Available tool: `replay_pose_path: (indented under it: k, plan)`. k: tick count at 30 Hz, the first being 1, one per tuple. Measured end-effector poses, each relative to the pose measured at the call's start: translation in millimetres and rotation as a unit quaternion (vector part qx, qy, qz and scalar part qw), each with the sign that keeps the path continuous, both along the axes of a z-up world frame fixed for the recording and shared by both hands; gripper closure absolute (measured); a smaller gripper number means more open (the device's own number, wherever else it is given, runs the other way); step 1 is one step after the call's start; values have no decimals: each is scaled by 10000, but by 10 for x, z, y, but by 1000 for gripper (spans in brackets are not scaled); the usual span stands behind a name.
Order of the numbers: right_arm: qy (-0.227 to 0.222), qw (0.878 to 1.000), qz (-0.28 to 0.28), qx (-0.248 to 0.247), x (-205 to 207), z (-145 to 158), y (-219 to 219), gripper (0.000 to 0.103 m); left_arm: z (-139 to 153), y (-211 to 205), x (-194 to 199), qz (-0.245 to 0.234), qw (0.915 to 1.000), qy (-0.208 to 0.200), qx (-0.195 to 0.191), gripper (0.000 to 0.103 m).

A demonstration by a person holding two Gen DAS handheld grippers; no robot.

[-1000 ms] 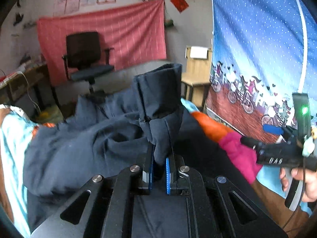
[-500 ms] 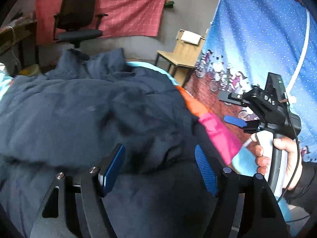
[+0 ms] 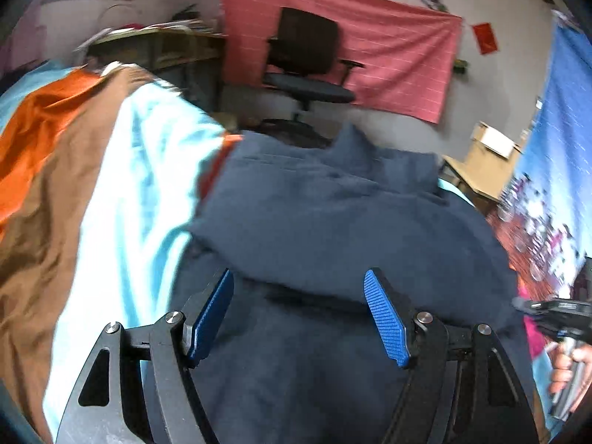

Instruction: Fold large clothes

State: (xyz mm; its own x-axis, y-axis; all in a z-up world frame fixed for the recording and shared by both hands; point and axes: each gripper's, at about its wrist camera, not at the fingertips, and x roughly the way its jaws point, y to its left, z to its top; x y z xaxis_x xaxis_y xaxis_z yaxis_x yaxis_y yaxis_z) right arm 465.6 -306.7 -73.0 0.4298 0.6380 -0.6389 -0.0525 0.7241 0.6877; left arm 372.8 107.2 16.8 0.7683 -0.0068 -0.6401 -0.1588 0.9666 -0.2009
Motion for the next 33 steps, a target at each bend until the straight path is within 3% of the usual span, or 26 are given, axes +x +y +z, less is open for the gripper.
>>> replay_pose_path:
  k: [2,6,11,14,16,18,21,24,26,28,33]
  plan:
    - [-427,9990,-101,10,-19,197,-75,96,24,96,0,92,10000,-27,-1,36]
    - [-1282,9890,-282,-684,8,607,-62,96,13,146,75,156,9999,12,41,36]
    - [-1156,9817,-430,-1448,119,511,75,95,-136,98,345,149,9996,257,23,36]
    - [-1326,9626,-625,-2279,42,445,161,90,-172,80,454,78,9991,379,162,36]
    - [-1715,9474,-680,-2616,-43,507,207,69,-223,61,523,27,9982,488,335,36]
    - [-2219,9349,-578,-2710,-118,601,267,35,-305,17,591,-30,9965,641,533,36]
    - [-2427,9299,11,-2765,-87,564,476,37,-415,-32,620,-34,9944,754,735,35]
    - [-2127,9293,385,-2996,26,317,671,45,-517,-34,635,-45,9935,801,808,34]
    - [-1768,9319,559,-3118,135,107,726,45,-561,-38,658,-34,9931,815,839,28]
    - [-1691,9342,592,-3085,188,-54,737,45,-610,-44,686,-21,9923,869,880,27]
    - [-1812,9186,692,-3444,219,-179,840,45,-622,-82,676,24,9911,860,1013,26]
